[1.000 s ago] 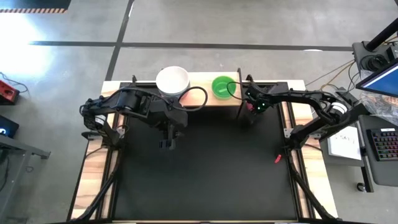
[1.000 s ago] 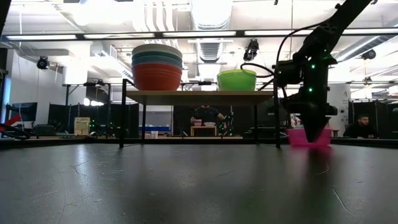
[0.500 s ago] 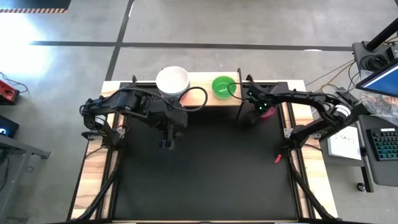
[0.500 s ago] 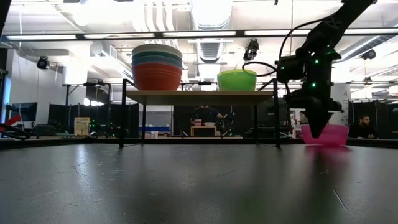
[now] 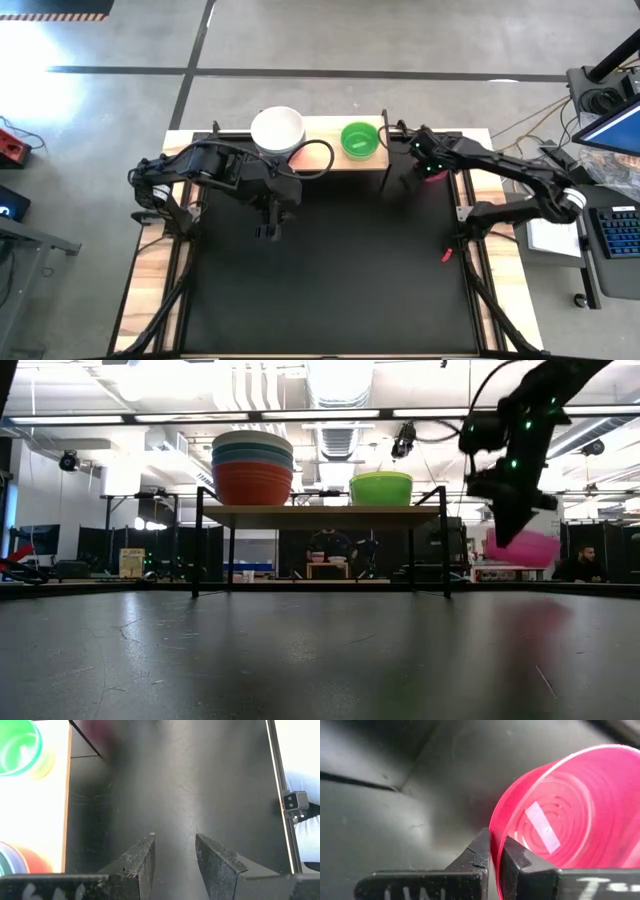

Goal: Place and stack bowls onto a shelf
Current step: Stack the pink bowl on top of the green bowl on the shelf

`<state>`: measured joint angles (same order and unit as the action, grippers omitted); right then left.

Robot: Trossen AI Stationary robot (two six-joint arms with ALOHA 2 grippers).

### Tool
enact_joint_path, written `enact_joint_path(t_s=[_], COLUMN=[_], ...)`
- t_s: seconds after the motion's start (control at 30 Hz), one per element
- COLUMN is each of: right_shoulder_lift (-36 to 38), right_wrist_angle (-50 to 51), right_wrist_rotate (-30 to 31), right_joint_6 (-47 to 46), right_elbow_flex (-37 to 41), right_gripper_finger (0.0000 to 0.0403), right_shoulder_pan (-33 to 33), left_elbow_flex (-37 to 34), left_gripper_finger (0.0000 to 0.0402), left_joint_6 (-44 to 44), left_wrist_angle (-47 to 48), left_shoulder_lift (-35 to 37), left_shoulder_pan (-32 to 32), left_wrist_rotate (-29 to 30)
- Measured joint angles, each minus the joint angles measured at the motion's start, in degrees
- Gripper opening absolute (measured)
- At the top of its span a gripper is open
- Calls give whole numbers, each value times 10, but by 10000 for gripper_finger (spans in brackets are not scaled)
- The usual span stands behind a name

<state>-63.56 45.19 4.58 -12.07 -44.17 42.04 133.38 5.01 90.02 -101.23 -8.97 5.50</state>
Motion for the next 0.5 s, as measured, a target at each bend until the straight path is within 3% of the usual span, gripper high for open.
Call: enact_joint_path(t_s=[0.2,0.5], right_shoulder_lift=[42,26], right_wrist_angle=[5,40], right_wrist_rotate=[0,2], right_joint_6=[-9,27], right_elbow_flex=[-64,-254], right_gripper_finger=[8,8], right_shoulder_pan=[-1,-31], left_elbow_flex=[0,0], left_gripper_finger=[123,123], left_joint_6=[0,0], left_wrist_angle=[0,0], left_shoulder_lift=[0,0], left_shoulder_pan=[0,0], left_wrist_rotate=[0,0])
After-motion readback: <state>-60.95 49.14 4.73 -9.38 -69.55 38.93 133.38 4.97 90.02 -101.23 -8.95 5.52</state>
